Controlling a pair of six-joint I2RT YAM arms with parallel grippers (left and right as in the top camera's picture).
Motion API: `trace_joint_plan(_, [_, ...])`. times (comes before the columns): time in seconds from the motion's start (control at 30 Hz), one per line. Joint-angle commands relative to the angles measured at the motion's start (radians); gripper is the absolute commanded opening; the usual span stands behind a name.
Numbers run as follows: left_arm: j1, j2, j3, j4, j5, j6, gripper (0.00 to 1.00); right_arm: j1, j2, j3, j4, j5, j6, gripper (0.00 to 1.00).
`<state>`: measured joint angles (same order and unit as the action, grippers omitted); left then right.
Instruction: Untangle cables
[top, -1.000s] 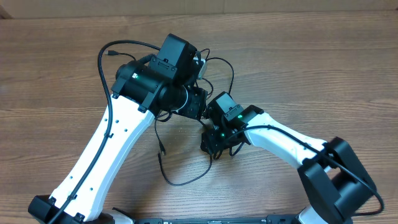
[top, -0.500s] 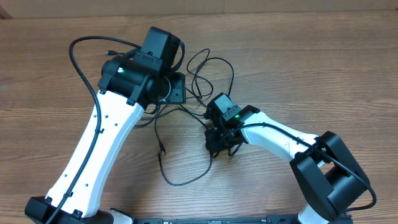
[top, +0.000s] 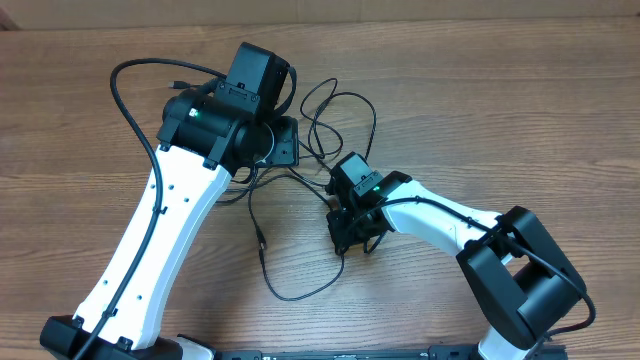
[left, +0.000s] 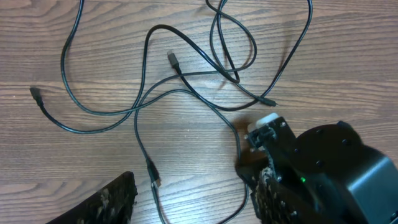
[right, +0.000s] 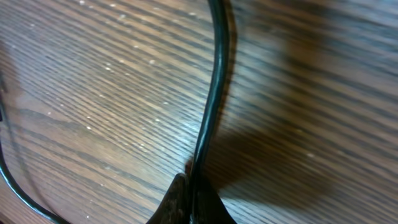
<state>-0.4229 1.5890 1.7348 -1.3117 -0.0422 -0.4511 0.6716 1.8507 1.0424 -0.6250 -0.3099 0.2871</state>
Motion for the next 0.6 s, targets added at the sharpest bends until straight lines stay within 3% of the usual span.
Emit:
trace_joint_plan(0.0, [0.004,-0.007,-0.005,0.0,-0.01,-0.016,0.63,0.009,0.018,0.01,0.039,-0.007,0.0,0.04])
trace_joint_plan(0.2, [0.004,-0.007,-0.005,0.0,-0.01,0.01,0.66,-0.034,-0.008,0.089,0.132,-0.168,-0.007,0.04])
trace_joint_plan(0.57, [0.006,-0.007,-0.005,0.006,-0.009,0.009,0.74,-0.113,-0.168,0.36,0.119,-0.186,-0.034,0.04])
